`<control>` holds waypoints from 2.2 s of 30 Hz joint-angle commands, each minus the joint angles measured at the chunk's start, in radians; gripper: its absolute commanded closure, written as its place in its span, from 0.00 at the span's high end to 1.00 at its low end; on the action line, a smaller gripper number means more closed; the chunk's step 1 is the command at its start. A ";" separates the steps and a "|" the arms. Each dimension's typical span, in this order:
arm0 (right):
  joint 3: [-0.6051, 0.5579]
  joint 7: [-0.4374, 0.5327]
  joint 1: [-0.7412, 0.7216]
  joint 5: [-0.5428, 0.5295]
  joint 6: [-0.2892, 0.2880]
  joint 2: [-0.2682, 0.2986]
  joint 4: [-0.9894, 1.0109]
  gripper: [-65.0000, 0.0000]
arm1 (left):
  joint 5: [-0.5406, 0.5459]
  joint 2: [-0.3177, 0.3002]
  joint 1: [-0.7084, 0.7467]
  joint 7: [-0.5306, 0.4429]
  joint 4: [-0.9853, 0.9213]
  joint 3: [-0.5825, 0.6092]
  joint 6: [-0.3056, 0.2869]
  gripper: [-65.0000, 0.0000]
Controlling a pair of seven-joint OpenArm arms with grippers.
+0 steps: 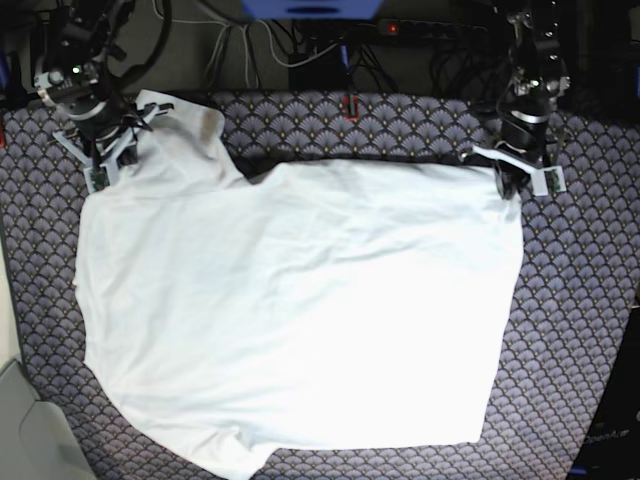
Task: Fold the T-shirt properly
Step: 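Lift the shoulder edges and pull them toward the hem with both grippers, then lower the folded shoulder edge onto the shirt body and release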
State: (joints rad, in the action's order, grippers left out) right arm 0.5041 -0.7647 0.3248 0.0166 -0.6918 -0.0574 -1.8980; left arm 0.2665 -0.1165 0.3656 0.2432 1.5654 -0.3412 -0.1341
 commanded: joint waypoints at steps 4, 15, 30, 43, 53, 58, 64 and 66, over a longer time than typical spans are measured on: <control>0.003 0.018 -0.040 -0.011 -0.006 0.027 -0.025 0.04 | 0.001 -0.010 -0.021 -0.025 0.014 -0.005 0.003 0.01; 0.000 0.018 -0.169 -0.010 -0.006 0.078 -0.022 0.04 | 0.000 -0.039 -0.158 0.110 0.017 -0.006 0.004 0.01; -0.008 0.018 -0.355 -0.010 -0.006 0.147 0.078 0.04 | 0.000 -0.039 -0.287 0.167 0.003 -0.003 0.004 0.01; -0.083 0.027 -0.602 -0.010 -0.006 0.230 0.312 0.04 | 0.000 -0.035 -0.408 0.167 -0.096 0.003 0.004 0.01; -0.147 0.067 -0.714 -0.008 -0.006 0.248 0.463 0.04 | -0.034 -0.041 -0.529 0.167 -0.196 0.004 0.004 0.01; -0.201 0.127 -0.732 -0.010 -0.006 0.273 0.524 0.04 | -0.134 -0.027 -0.587 0.167 -0.236 0.004 0.004 0.01; -0.212 0.144 -0.797 -0.010 -0.006 0.291 0.622 0.04 | -0.148 -0.038 -0.663 0.164 -0.325 0.047 0.004 0.01; -0.212 0.149 -0.817 -0.010 -0.006 0.301 0.656 0.04 | -0.148 -0.038 -0.676 0.164 -0.346 0.049 0.004 0.01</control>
State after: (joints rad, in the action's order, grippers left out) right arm 0.2886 -0.6411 -0.4618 0.0181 -0.7021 0.2256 -1.2282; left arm 0.1169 -0.1432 -0.2844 0.4320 1.2072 -0.2916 -0.1318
